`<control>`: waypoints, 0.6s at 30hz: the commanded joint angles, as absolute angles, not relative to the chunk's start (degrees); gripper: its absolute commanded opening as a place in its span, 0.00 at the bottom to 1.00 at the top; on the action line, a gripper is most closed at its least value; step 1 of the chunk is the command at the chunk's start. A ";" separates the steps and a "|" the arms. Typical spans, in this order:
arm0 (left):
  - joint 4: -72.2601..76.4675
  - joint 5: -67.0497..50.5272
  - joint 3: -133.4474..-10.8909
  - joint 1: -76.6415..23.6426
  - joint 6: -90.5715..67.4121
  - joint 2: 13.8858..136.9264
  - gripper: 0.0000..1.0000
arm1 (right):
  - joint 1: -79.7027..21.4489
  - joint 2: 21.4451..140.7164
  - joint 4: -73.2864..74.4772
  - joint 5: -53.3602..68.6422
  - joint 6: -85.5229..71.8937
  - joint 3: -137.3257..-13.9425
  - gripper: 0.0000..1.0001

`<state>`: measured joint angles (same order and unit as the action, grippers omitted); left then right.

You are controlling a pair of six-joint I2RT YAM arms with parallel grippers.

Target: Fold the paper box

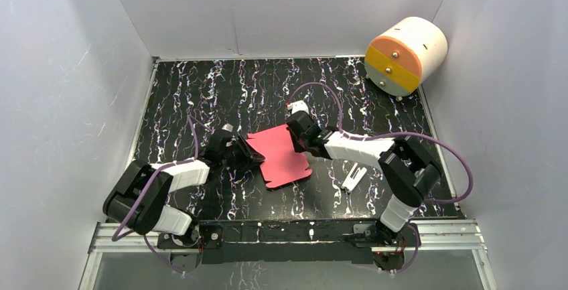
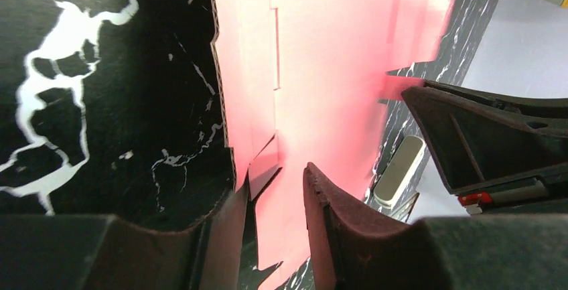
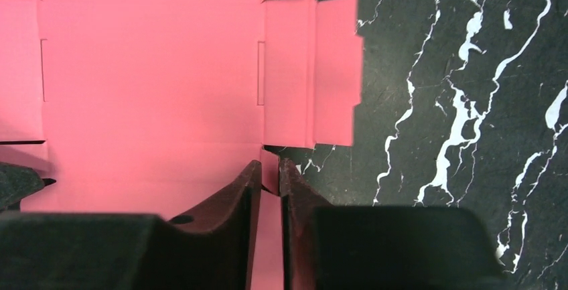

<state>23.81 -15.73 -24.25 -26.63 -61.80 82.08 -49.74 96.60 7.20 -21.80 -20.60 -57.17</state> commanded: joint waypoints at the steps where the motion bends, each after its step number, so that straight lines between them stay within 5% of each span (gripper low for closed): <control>1: 16.61 -11.95 -25.02 -25.08 -59.16 75.27 0.37 | -46.70 91.46 2.54 -16.48 -19.83 -55.81 0.30; 10: 1.98 -4.91 -29.65 -22.22 -52.81 67.09 0.50 | -35.31 87.79 -4.11 2.20 -19.70 -51.86 0.49; 18: 1.96 -8.59 -32.85 -18.07 -50.24 73.97 0.54 | -28.33 91.93 -11.65 17.13 -23.22 -50.78 0.60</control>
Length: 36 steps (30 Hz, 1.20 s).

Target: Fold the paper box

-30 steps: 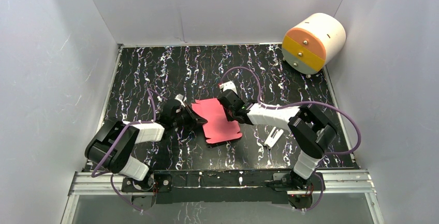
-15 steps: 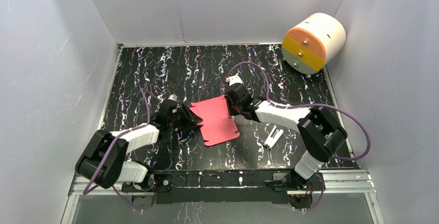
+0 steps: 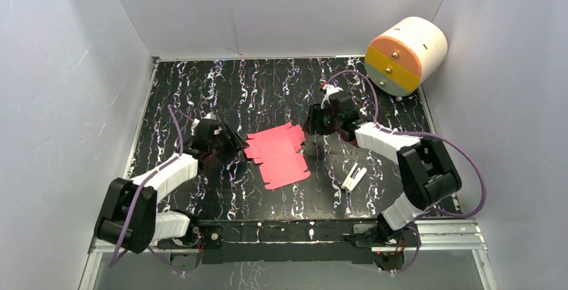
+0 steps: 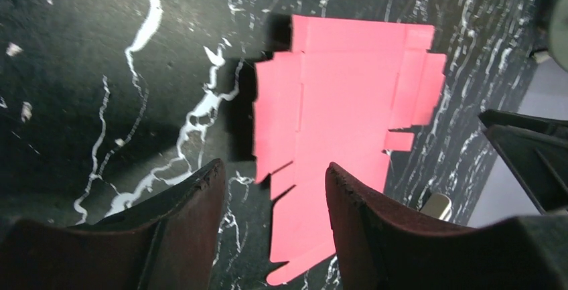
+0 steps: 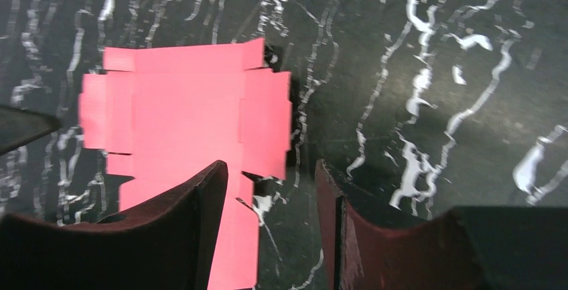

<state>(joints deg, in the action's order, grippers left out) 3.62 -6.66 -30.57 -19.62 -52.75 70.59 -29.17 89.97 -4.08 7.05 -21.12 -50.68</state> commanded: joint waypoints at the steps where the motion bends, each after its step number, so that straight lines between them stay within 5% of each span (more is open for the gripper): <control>1: 2.83 -9.68 -33.13 -17.89 -50.15 75.35 0.54 | -28.04 92.86 -12.38 17.95 -23.66 -50.84 0.61; 13: 6.83 -15.27 -36.56 -17.36 -50.16 85.74 0.47 | -26.48 104.29 -16.50 23.90 -26.41 -53.79 0.60; 22: 3.11 -16.06 -40.22 -17.40 -47.33 87.64 0.32 | -26.63 105.84 -15.91 26.90 -26.25 -55.01 0.41; 36: -4.94 -14.96 -47.13 -19.44 -42.70 88.75 0.19 | -33.53 100.69 -3.88 11.95 -21.04 -60.58 0.34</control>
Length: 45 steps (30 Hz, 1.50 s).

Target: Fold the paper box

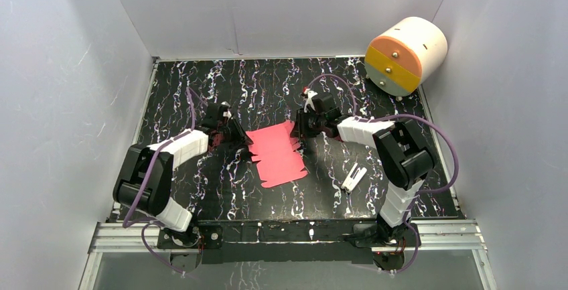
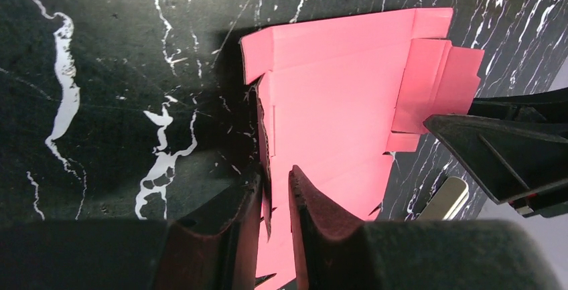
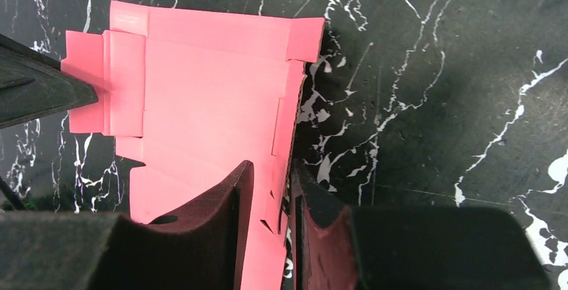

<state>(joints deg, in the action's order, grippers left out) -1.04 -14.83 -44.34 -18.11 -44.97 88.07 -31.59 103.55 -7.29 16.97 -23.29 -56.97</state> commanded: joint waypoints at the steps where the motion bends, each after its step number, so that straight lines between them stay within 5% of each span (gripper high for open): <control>1: -5.30 -14.68 -47.64 -19.80 -42.41 88.89 0.19 | -34.11 100.72 -3.14 10.93 -20.85 -61.13 0.34; 25: -14.46 -7.88 -56.60 -25.49 -38.01 93.34 0.27 | -41.37 99.95 5.88 -6.06 -21.75 -64.77 0.41; 45: -16.43 -8.35 -57.22 -21.47 -35.13 92.61 0.27 | -35.99 88.97 5.52 3.45 -12.49 -61.42 0.70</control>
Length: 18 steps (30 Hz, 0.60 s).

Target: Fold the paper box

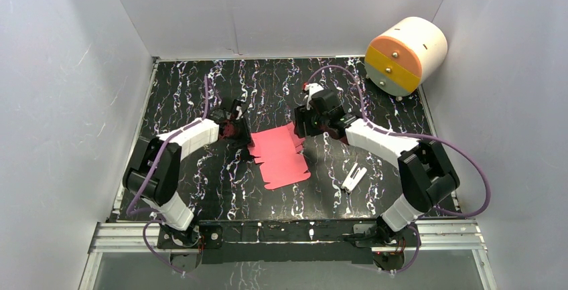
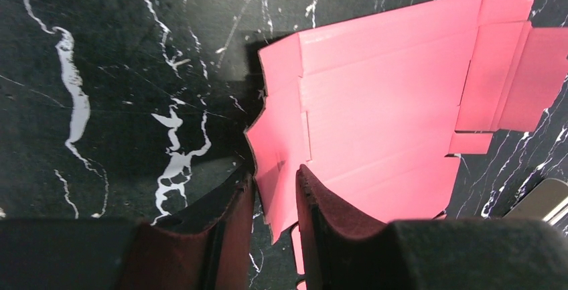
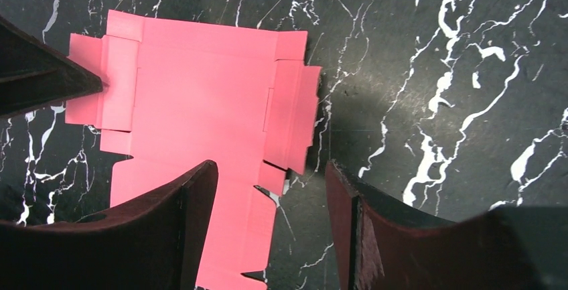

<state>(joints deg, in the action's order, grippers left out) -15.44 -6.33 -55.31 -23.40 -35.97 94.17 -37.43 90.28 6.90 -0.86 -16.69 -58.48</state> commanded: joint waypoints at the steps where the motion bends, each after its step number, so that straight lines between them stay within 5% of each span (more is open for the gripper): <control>1: -16.20 -9.40 -57.35 -20.83 -35.27 92.93 0.27 | -35.58 89.40 5.73 4.06 -11.92 -61.97 0.70; 18: -12.35 -23.95 -62.94 -14.66 -37.52 103.19 0.27 | -33.39 96.72 4.03 14.62 -7.60 -66.61 0.70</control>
<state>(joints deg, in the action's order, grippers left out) -12.38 -18.22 -59.83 -15.49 -36.88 101.23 -33.71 95.85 6.31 11.25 -9.15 -63.48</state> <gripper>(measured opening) 0.271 0.701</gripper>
